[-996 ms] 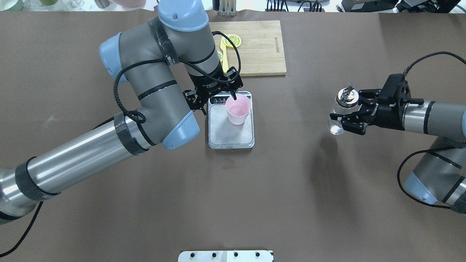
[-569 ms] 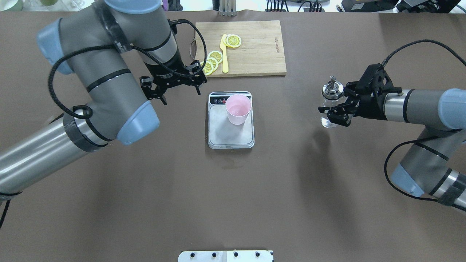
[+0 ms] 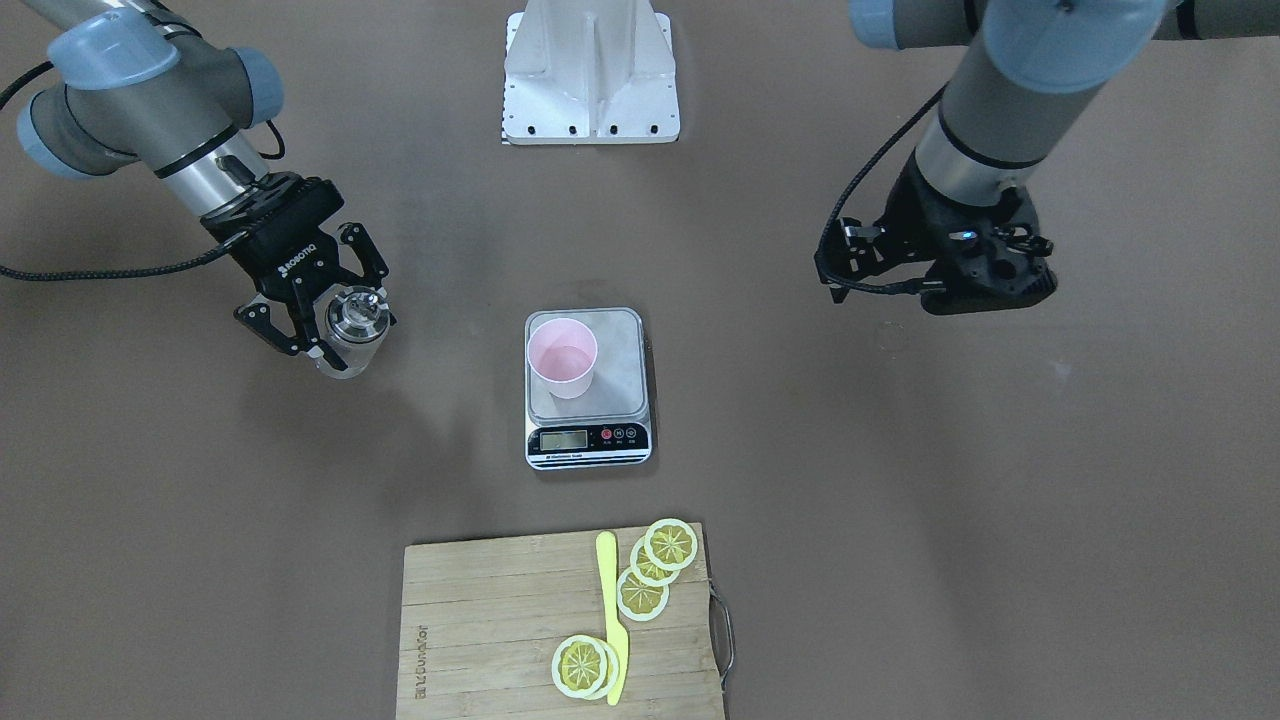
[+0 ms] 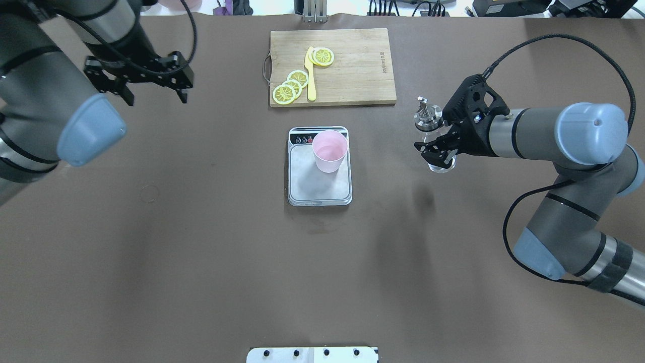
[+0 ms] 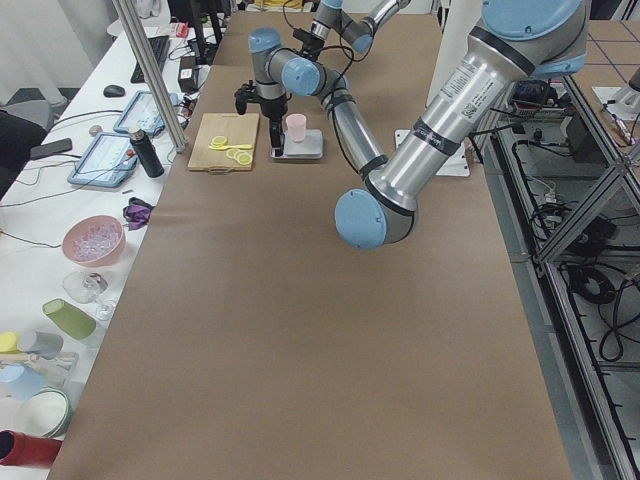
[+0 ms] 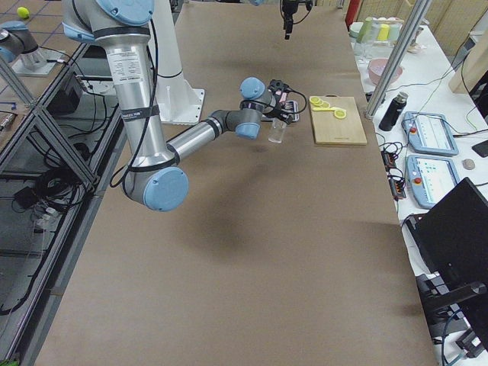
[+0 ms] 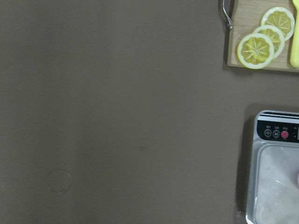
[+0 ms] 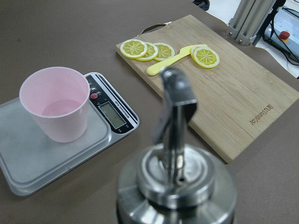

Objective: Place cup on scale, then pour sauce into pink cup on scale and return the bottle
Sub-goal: 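Carry the glass bottle with the right gripper over the pink cup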

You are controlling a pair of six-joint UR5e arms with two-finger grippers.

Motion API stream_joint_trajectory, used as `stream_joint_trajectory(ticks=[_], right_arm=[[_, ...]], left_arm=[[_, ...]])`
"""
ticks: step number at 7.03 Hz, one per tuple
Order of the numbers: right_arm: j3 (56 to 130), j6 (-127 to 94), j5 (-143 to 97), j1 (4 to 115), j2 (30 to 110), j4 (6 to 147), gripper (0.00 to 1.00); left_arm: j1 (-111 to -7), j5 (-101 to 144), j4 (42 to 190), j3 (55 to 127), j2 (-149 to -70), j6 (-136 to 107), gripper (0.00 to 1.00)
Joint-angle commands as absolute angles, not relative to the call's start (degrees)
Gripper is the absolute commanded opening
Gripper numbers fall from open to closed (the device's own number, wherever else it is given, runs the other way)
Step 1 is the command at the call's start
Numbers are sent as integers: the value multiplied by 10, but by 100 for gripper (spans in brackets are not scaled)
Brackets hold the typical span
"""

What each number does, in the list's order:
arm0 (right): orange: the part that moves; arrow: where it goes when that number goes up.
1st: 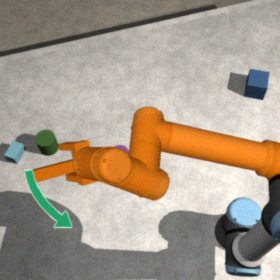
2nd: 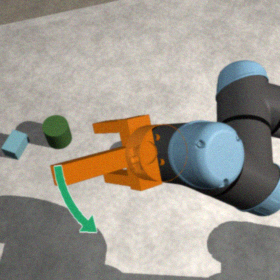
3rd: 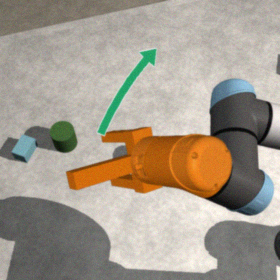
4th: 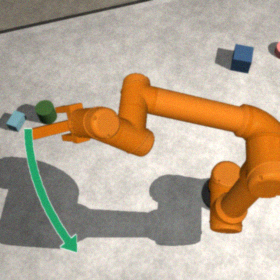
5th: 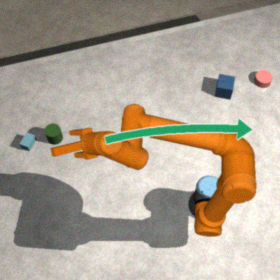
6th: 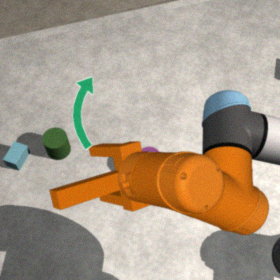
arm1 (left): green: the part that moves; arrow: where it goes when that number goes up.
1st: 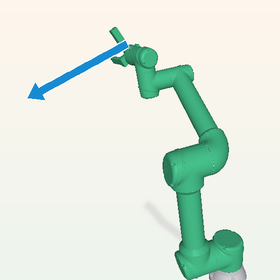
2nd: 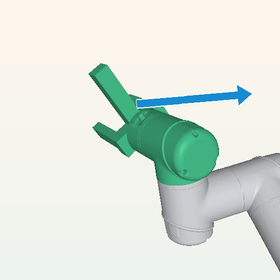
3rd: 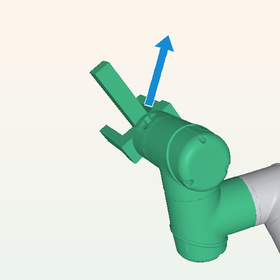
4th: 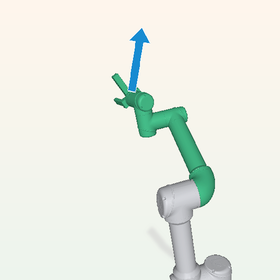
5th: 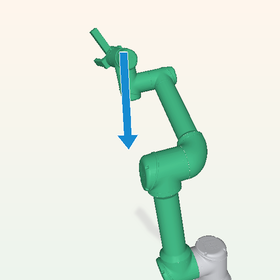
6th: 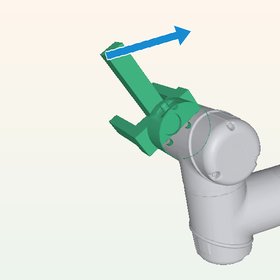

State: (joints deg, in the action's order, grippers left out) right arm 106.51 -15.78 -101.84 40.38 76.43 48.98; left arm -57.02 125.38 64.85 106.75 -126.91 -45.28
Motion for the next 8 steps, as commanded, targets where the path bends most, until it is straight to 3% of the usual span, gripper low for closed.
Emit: stream_joint_trajectory(ticks=[1, 4, 8], right_arm=[[1111, -148, -977, 378, 737, 610, 24], [1112, -131, -946, 364, 669, 751, 24], [1105, -129, -907, 342, 621, 879, 24]], left_arm=[[-636, 1255, 642, 1071, -1231, -346, 98], [-701, 1254, 647, 1057, -1164, -211, 98], [-807, 1259, 696, 970, -1096, -57, 98]])
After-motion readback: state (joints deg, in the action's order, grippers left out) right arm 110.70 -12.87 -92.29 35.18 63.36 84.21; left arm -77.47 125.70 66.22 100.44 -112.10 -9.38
